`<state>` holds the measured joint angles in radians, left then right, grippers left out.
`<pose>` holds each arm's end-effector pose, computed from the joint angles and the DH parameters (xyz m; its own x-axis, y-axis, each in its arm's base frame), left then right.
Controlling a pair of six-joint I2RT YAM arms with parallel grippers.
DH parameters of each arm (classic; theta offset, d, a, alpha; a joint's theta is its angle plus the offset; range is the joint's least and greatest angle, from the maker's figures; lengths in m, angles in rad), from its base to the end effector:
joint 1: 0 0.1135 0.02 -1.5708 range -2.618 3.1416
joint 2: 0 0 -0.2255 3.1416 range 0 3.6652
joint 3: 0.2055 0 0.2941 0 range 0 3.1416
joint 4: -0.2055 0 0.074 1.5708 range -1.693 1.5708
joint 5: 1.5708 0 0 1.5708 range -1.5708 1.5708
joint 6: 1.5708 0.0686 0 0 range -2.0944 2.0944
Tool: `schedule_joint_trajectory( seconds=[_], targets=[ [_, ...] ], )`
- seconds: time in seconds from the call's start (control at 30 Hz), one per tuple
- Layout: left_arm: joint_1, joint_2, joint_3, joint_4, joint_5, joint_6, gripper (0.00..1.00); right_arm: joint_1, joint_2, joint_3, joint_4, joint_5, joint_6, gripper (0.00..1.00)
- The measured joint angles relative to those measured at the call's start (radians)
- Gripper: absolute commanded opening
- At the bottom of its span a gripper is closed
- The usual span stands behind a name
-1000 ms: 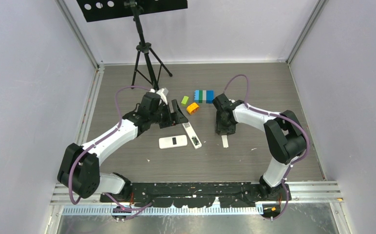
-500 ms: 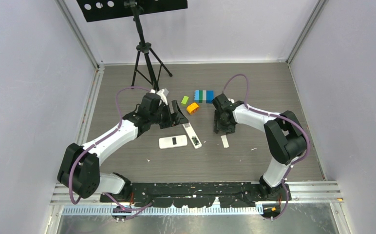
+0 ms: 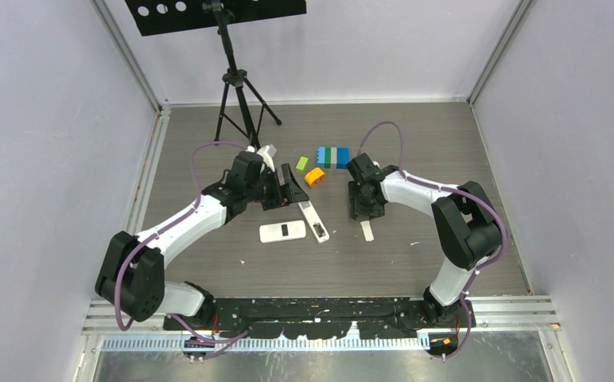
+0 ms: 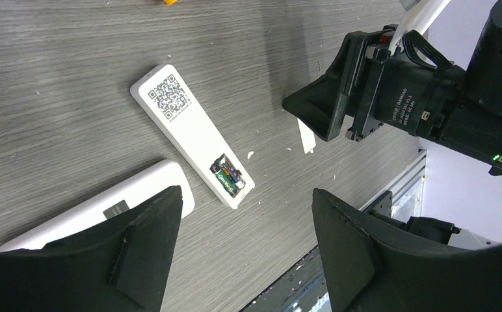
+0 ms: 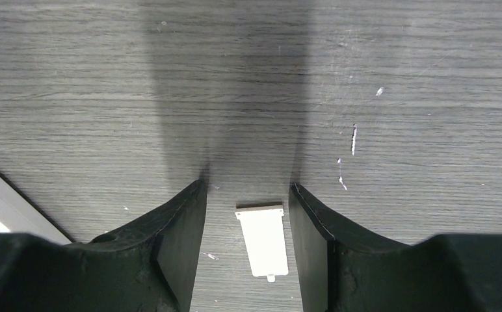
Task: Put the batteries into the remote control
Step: Pick up the battery cover at the center of the board.
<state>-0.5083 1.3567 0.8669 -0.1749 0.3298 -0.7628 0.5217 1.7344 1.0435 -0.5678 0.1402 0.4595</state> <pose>0.3069 -0.1964 0.1657 -0.8615 -0.2683 -0.4310 0.1215 0.7152 -0.6883 0.3173 0.1713 0.0637 -0.9419 -0.0349 -0.3342 -0.0430 0.9989 0.0170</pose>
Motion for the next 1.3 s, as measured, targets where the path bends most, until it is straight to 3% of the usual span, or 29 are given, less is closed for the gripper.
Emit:
schedule_joint_trajectory(
  seconds=[0.37, 0.9, 1.13, 1.3],
  targets=[
    [0.0, 0.016, 0.0, 0.006, 0.008, -0.015, 0.74, -0.002, 0.0, 0.011, -0.071, -0.002, -0.01, 0.56],
    [0.0, 0.018, 0.0, 0.008, 0.012, -0.015, 0.74, -0.002, 0.016, 0.024, -0.07, -0.04, -0.016, 0.34],
    [0.0, 0.023, -0.008, 0.038, 0.044, -0.017, 0.73, -0.002, 0.014, 0.023, -0.07, -0.039, -0.008, 0.33],
    [-0.002, 0.037, -0.021, 0.073, 0.069, -0.023, 0.73, -0.003, 0.01, 0.02, -0.073, -0.026, 0.006, 0.47]
  ],
)
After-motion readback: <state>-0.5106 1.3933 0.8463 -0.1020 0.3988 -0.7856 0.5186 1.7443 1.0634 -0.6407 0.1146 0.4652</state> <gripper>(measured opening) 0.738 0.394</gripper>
